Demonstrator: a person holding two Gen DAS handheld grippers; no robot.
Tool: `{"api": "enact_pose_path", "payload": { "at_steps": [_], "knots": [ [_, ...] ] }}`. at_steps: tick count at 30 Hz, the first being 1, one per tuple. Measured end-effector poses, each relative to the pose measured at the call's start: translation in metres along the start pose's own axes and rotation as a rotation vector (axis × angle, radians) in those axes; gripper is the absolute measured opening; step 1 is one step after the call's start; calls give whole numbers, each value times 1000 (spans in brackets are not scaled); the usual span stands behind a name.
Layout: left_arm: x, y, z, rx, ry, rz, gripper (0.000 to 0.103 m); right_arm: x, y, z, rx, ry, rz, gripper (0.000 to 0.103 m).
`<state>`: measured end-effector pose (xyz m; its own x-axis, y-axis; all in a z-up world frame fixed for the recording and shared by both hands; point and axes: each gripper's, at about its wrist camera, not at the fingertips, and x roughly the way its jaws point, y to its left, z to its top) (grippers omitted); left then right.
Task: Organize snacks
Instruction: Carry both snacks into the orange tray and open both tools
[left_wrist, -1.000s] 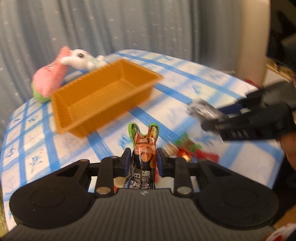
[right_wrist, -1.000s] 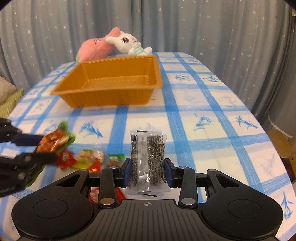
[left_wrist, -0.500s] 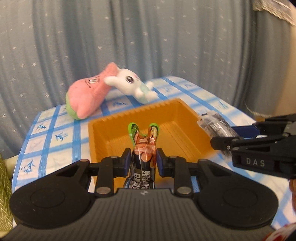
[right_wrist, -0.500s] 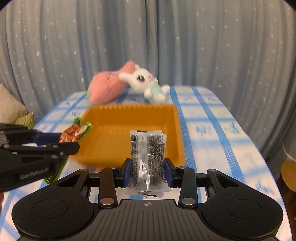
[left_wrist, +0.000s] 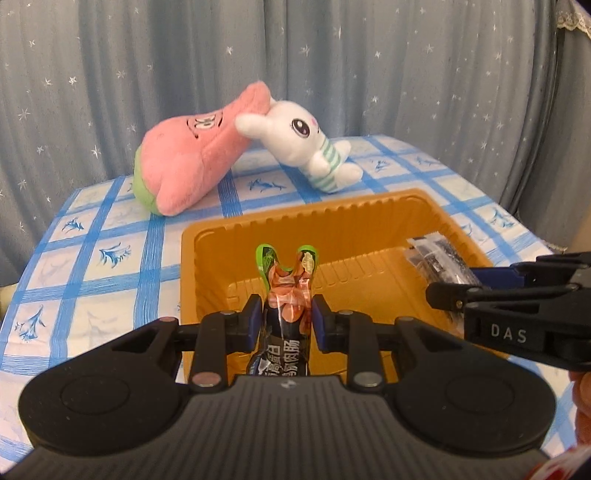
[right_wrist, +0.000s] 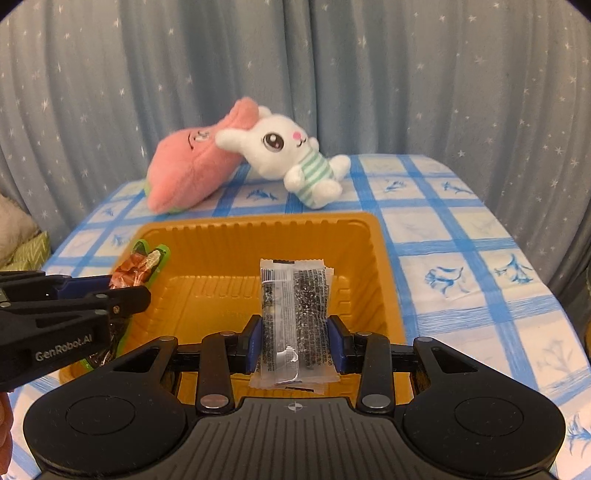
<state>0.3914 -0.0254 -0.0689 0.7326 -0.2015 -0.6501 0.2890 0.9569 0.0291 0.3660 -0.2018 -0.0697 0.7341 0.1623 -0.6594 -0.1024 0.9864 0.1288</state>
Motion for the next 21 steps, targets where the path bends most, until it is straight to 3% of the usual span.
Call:
{"api": "enact_pose_path", "payload": {
  "at_steps": [21],
  "knots": [
    [2, -1, -4, 9, -21, 11, 27, 19, 4, -4, -30, -4, -7, 38]
  ]
}}
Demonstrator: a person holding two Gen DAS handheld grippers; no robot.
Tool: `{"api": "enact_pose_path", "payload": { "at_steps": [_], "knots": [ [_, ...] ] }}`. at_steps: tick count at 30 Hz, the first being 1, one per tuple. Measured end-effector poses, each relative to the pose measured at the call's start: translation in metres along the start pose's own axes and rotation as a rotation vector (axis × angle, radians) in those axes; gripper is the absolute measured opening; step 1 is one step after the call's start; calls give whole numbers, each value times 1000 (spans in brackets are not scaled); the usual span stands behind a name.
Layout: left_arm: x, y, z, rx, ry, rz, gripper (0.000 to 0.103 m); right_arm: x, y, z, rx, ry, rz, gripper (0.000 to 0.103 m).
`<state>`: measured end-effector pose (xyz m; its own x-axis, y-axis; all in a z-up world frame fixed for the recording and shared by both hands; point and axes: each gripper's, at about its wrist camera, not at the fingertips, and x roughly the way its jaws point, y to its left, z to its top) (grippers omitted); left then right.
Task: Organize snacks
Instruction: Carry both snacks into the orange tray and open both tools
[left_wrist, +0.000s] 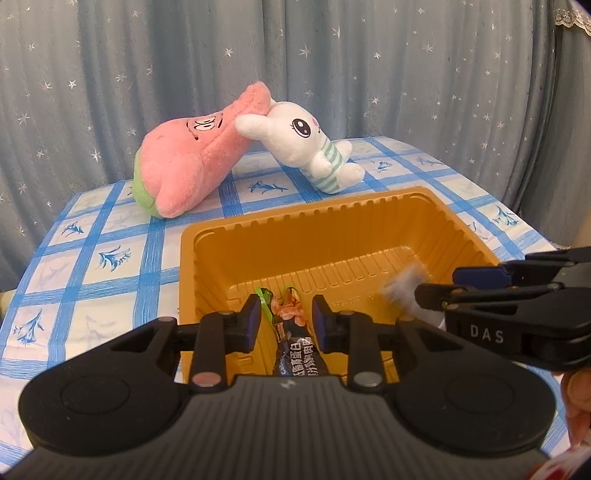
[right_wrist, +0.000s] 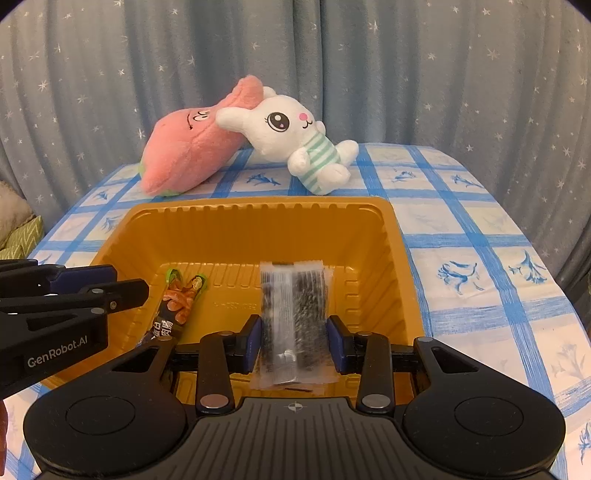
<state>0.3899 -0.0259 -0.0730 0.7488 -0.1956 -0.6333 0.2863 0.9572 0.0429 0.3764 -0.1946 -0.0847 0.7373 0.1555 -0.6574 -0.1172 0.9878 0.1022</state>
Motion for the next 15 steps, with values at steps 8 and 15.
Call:
{"api": "enact_pose_path", "payload": {
  "at_steps": [8, 15],
  "knots": [
    [-15, 6, 3, -31, -22, -1, 34, -9, -5, 3, 15, -30, 15, 59],
    [-50, 7, -2, -62, -66, 14, 55, -38, -2, 3, 0, -78, -1, 59]
  ]
}}
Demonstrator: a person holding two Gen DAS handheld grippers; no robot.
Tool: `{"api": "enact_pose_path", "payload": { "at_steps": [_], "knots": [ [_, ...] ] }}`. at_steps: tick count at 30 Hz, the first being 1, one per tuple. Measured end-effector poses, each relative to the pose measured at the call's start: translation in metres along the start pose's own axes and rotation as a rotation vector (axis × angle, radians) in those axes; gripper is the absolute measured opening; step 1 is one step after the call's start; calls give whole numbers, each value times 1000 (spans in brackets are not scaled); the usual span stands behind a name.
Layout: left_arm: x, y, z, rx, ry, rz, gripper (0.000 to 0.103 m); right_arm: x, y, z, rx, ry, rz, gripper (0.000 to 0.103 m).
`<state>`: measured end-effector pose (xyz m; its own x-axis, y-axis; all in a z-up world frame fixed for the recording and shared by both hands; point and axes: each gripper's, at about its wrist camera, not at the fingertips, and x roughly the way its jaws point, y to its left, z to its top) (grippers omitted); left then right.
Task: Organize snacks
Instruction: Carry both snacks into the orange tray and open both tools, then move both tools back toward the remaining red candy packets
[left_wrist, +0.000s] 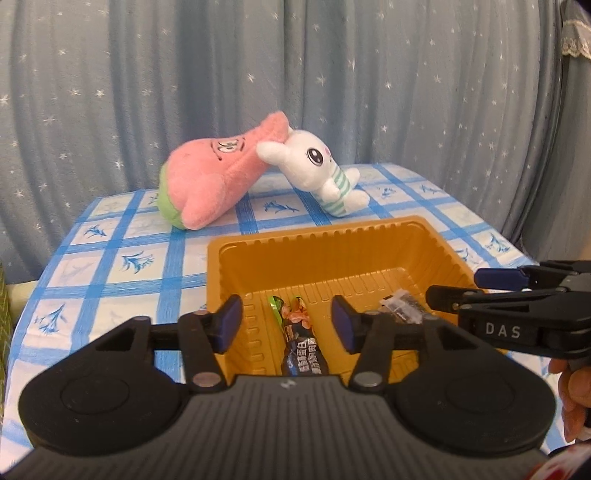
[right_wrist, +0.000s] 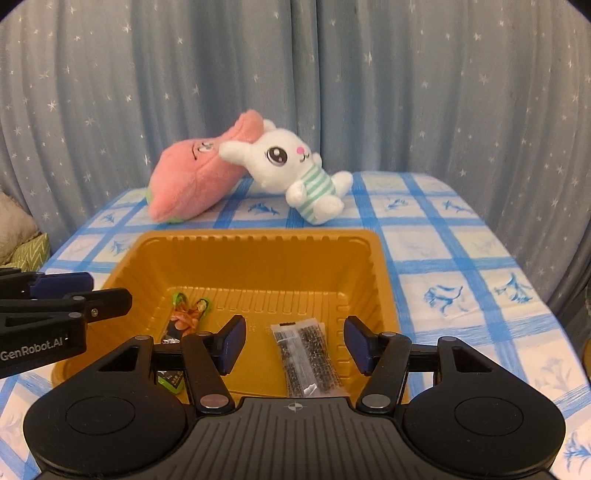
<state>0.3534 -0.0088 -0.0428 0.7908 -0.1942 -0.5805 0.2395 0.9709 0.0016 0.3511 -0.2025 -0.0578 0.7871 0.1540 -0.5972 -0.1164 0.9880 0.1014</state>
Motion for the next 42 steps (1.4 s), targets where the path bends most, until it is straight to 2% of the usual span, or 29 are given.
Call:
{"api": "enact_pose_path", "payload": {
  "at_steps": [2, 8, 12, 14, 17, 23, 29, 36, 42],
  "knots": [
    [-14, -1, -4, -5, -14, -5, 69, -12, 1, -2, 11, -5, -3, 59],
    [-63, -9, -21, 4, -44, 0, 85, -54, 7, -15, 20, -33, -6, 59],
    [-94, -11, -42, -13, -44, 13, 92, -83, 9, -31, 39, -37, -5, 59],
    [-108, -12, -55, -23, -38, 24, 95, -95, 9, -41, 47, -34, -7, 63],
    [-127, -13, -77, -44, -23, 28, 97, -114, 9, -60, 58, -25, -3, 72],
    [-150, -18, -120, -83, 23, 14, 97, -141, 5, -94, 94, 12, -12, 75],
    [-167, -27, -154, -58, 41, 6, 97, -167, -6, -125, 143, 37, -42, 76],
    [-179, -34, -177, -52, 77, -20, 97, -192, -3, -161, 142, 78, -37, 76],
    [-176, -44, -190, 3, 114, -12, 93, -194, 14, -185, 98, 146, 17, 76]
  ]
}}
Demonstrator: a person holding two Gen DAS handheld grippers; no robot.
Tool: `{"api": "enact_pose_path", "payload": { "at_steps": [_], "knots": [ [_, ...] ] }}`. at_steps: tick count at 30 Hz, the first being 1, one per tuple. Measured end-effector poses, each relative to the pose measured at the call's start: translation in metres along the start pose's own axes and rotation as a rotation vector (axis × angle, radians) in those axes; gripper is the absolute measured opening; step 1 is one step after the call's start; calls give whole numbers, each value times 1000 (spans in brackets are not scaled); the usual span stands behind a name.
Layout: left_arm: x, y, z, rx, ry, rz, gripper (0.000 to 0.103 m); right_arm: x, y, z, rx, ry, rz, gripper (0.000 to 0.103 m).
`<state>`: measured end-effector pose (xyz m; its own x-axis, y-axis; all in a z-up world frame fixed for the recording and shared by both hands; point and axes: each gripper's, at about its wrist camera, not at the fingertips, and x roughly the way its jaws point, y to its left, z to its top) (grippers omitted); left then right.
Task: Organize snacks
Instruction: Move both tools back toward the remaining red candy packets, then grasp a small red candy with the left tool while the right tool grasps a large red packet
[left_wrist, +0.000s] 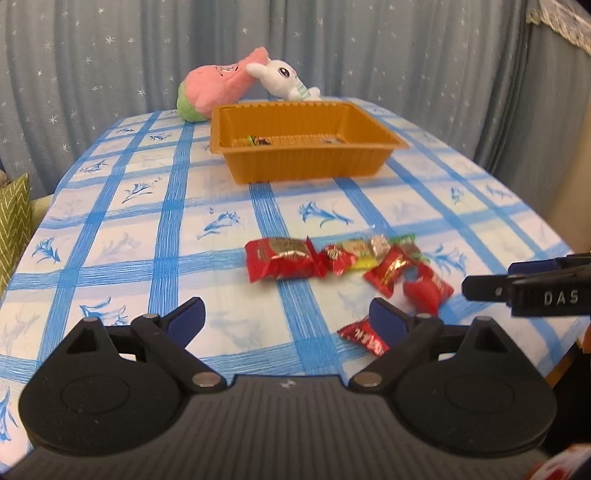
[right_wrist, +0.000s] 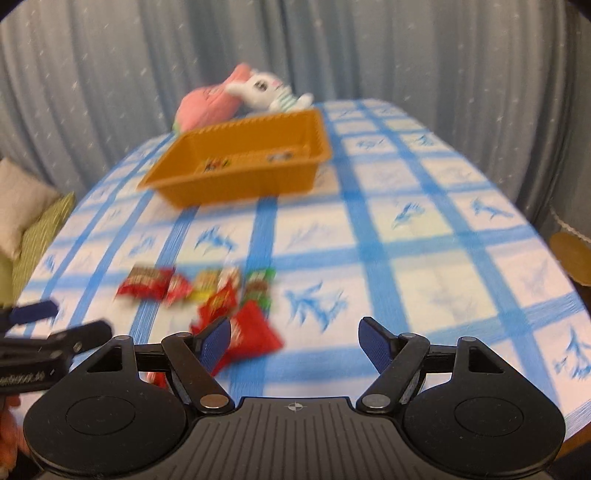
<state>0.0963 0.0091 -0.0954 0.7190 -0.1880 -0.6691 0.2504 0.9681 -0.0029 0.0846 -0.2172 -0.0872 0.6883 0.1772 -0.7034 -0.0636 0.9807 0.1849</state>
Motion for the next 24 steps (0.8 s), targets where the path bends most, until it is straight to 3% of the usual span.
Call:
{"api": "enact_pose_path", "payload": {
  "at_steps": [7, 13, 19, 24],
  "knots": [
    [5, 10, -2, -9, 8, 48, 93, 11, 16, -5, -38, 21, 71, 76],
    [8, 18, -4, -51, 21, 37, 93, 27, 29, 3, -127, 1, 45, 76],
    [11, 16, -6, -57, 32, 18, 93, 48, 30, 4, -168, 41, 55, 76],
    [14, 14, -7, -58, 37, 3, 93, 54, 32, 1, -205, 59, 55, 63]
  ]
}}
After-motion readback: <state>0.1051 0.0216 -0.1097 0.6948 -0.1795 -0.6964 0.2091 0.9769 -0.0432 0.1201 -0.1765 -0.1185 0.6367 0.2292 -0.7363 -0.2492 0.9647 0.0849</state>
